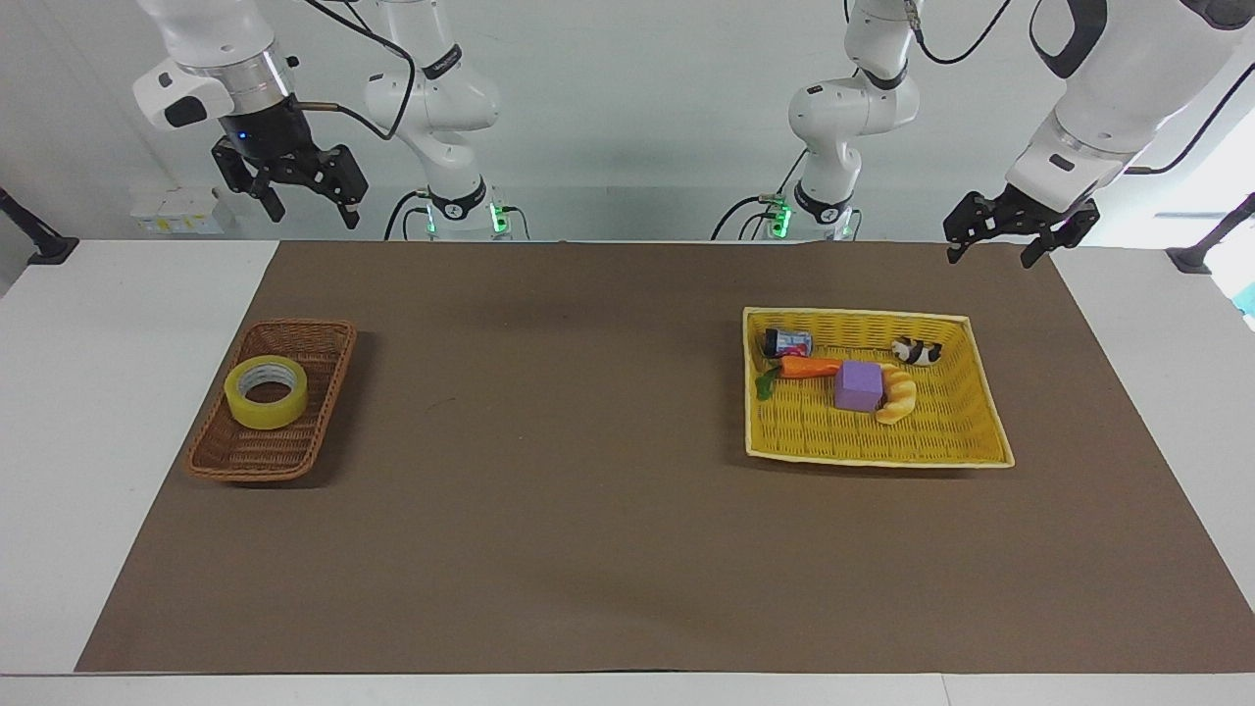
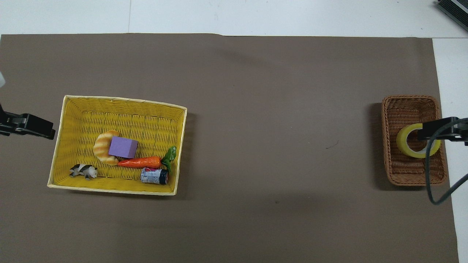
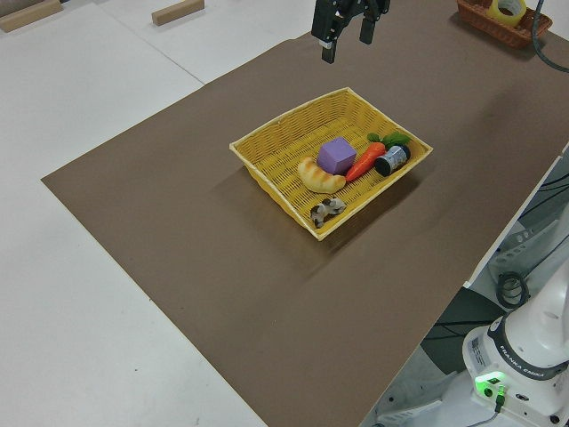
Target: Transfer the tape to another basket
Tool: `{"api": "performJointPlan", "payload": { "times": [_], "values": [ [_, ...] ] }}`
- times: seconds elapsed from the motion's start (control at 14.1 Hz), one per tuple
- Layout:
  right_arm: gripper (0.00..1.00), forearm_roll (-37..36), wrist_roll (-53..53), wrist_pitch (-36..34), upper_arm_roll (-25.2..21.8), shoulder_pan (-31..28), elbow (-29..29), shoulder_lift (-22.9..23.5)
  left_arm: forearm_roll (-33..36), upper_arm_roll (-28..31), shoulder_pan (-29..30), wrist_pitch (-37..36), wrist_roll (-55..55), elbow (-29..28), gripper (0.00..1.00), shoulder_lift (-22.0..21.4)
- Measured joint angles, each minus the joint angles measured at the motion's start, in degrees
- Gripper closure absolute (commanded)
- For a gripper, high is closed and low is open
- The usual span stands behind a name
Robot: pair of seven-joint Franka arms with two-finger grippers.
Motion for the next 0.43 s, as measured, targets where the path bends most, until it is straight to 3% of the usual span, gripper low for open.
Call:
{"api": "performJointPlan", "payload": {
  "times": [0.43],
  "values": [
    [0.00, 0.2, 0.0, -0.1, 0.6, -0.1, 0.1, 0.0, 0.0, 0.0, 0.0, 0.0, 0.0, 0.0, 0.00, 0.0]
  ]
}}
